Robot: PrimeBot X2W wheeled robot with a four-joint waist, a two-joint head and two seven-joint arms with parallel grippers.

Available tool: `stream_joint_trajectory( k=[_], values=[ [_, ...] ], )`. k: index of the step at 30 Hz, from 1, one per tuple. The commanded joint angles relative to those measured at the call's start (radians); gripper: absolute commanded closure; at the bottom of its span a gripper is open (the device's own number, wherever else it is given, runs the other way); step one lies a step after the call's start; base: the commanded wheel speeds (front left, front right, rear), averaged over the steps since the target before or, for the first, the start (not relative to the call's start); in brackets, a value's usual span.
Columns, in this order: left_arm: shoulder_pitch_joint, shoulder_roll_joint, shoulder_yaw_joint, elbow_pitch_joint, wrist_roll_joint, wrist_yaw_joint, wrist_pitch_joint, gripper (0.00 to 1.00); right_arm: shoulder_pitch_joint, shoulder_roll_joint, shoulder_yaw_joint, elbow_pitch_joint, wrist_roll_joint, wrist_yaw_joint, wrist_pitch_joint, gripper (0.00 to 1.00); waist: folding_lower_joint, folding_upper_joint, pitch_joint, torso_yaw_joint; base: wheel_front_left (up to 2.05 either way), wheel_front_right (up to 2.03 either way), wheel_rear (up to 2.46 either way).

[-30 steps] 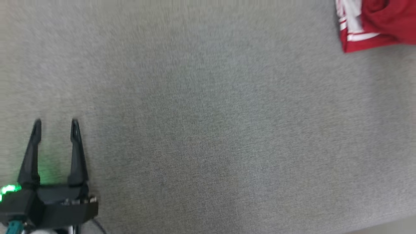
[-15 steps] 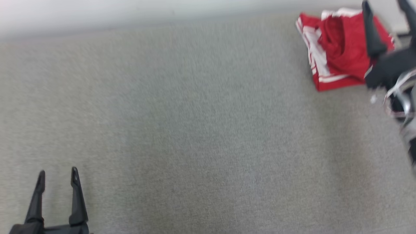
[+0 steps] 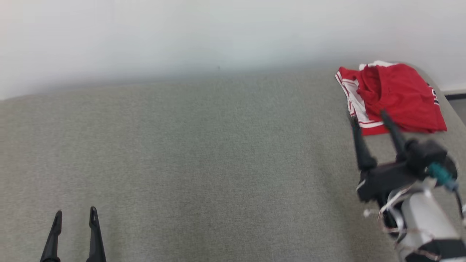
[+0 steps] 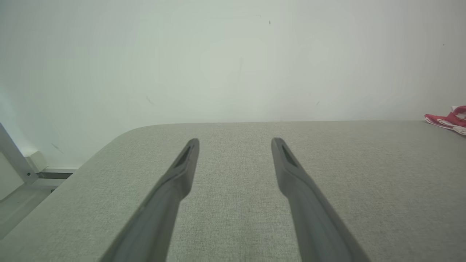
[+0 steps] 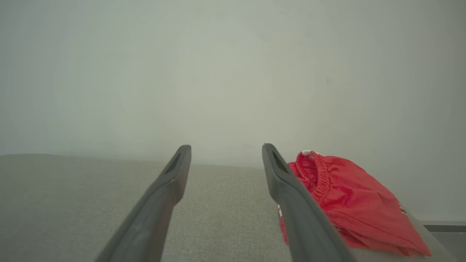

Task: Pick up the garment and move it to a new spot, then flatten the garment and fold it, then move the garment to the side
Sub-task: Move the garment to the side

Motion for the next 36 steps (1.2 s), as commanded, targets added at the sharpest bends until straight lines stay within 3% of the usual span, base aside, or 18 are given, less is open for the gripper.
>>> stream_joint_trajectory(
  k=[1,10,18,36],
  values=[
    [0.015,-0.005,0.0,0.003,0.004,0.0,-0.003,0.0,0.056,0.026,-0.012,-0.028,-0.01,-0.003,-0.01,0.0,0.0003,0.0001,-0.035,0.026,0.0,0.0,0.0],
    [0.033,-0.012,-0.009,0.021,0.005,-0.001,-0.003,0.0,0.285,0.145,-0.09,-0.138,-0.019,-0.003,-0.018,0.0,0.0003,0.0001,-0.067,0.048,0.0,0.0,0.0],
    [0.039,-0.014,-0.018,0.034,0.014,-0.003,-0.003,0.0,0.404,0.201,-0.102,-0.205,-0.071,-0.003,-0.032,0.0,0.0003,0.0001,-0.077,0.054,0.0,0.0,0.0],
    [0.031,-0.013,-0.036,0.065,0.032,0.009,-0.003,0.0,0.455,0.268,-0.09,-0.233,-0.169,-0.003,-0.044,0.0,0.0003,0.0001,-0.1,0.083,0.0,0.0,0.0]
  ],
)
